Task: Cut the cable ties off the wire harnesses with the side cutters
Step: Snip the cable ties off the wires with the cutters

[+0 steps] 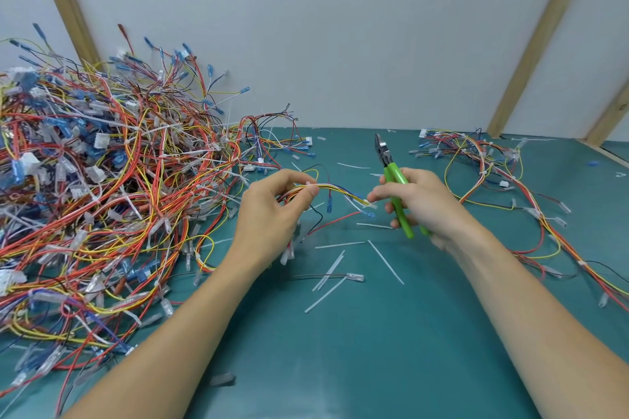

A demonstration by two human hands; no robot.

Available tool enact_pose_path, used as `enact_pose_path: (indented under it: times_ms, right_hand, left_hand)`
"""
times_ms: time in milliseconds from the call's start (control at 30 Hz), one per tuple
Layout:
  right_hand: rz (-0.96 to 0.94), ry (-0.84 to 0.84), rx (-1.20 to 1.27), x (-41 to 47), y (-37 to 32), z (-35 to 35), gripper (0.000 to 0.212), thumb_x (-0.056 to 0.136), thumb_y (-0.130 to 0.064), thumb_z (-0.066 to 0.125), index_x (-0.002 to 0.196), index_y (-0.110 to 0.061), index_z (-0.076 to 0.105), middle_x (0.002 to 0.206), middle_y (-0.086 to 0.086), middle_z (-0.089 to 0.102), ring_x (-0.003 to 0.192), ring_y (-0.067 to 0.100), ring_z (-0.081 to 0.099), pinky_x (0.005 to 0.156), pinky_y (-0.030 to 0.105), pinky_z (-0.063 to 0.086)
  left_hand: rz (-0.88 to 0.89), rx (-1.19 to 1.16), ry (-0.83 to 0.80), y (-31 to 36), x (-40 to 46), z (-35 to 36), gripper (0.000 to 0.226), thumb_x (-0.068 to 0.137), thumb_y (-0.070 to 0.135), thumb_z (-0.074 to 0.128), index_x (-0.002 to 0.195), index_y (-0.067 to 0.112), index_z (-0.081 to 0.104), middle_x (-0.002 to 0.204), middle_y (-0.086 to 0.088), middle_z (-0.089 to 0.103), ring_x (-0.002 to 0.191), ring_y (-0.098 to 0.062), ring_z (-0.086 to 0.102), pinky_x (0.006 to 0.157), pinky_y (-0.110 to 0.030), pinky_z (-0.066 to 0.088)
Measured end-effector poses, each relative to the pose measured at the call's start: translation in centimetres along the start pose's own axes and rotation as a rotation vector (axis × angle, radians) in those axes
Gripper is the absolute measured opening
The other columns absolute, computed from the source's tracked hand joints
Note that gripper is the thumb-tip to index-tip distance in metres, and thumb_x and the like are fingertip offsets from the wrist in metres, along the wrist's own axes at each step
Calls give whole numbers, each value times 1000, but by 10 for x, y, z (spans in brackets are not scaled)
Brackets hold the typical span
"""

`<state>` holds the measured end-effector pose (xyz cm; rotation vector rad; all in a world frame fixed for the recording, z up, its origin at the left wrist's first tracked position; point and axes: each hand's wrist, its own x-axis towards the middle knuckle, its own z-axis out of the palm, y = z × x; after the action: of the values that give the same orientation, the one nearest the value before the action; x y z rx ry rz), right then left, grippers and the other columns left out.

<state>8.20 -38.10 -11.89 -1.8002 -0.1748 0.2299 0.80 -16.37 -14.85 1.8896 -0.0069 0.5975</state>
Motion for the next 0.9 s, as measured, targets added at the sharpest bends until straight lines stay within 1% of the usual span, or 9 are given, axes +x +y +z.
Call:
enact_pose_path:
  times_ms: [100, 200, 300, 400, 500, 567, 700, 800, 900]
  right_hand:
    - [-11, -12, -9, 0, 1, 1, 23, 81, -10, 80, 95, -15, 63, 80, 0, 74, 59, 9, 56, 52, 28, 50]
    - [-40, 0, -12, 1, 1, 1, 20, 87, -9, 75, 96, -17, 59, 95, -6, 80, 62, 6, 60, 60, 28, 50]
    - [-43, 18, -24, 2, 2, 1, 19, 87, -10, 76, 95, -17, 60, 93, -10, 80, 59, 2, 62, 60, 27, 49]
    - [-20, 38, 17, 3, 3, 2, 17, 86, -13, 78, 94, -17, 64, 80, -7, 73, 57, 3, 62, 54, 25, 51]
    - [19, 98, 19, 4, 4, 1, 15, 94, -27, 71, 97, -15, 63, 88, 2, 74, 64, 10, 66, 62, 35, 59]
    - [33, 159, -234, 6, 6, -1, 24, 95, -42, 63, 97, -18, 61, 90, 1, 72, 74, 16, 70, 72, 43, 60]
    - [-29, 187, -980, 3, 16, 3, 31, 87, -59, 58, 94, -28, 57, 89, -6, 64, 87, 26, 58, 69, 36, 40]
    - [-82, 92, -1128, -3, 19, 11, 35, 84, -61, 61, 97, -29, 57, 103, -6, 60, 93, 22, 50, 70, 35, 37]
    - [-92, 55, -1143, -7, 20, 17, 42, 83, -67, 59, 90, -26, 60, 97, -6, 61, 91, 24, 56, 64, 35, 39]
  left_hand:
    - [-64, -87, 24, -2, 3, -3, 8, 93, 23, 71, 92, 16, 74, 76, -7, 72, 67, -12, 64, 70, -29, 52]
    - [-116, -127, 44, -3, 6, -4, 10, 94, 24, 69, 91, 17, 75, 76, -4, 73, 67, -8, 63, 68, -25, 52]
    - [-116, -182, 67, -2, 8, -5, 10, 95, 19, 68, 89, 15, 75, 70, 5, 71, 65, -4, 61, 69, -14, 50]
    - [-113, -216, 78, -1, 8, -6, 10, 96, 19, 66, 90, 15, 74, 70, 7, 70, 66, -4, 61, 74, -16, 50]
    - [-154, -290, 148, -1, 11, -8, 9, 98, 19, 63, 93, 19, 71, 67, 8, 71, 69, -3, 64, 86, -24, 50]
    - [-189, -358, 196, -1, 13, -8, 9, 100, 18, 59, 95, 18, 67, 67, 10, 71, 72, -5, 68, 89, -28, 49]
    - [-238, -409, 206, -1, 16, -9, 11, 102, 16, 54, 96, 20, 63, 69, 8, 73, 79, -11, 71, 84, -35, 42]
    - [-237, -416, 194, 1, 14, -8, 11, 102, 15, 53, 97, 19, 62, 73, 5, 75, 78, -8, 73, 81, -33, 42]
    - [-225, -448, 188, 3, 14, -7, 12, 101, 10, 52, 97, 16, 62, 74, 4, 74, 77, -12, 75, 87, -32, 48]
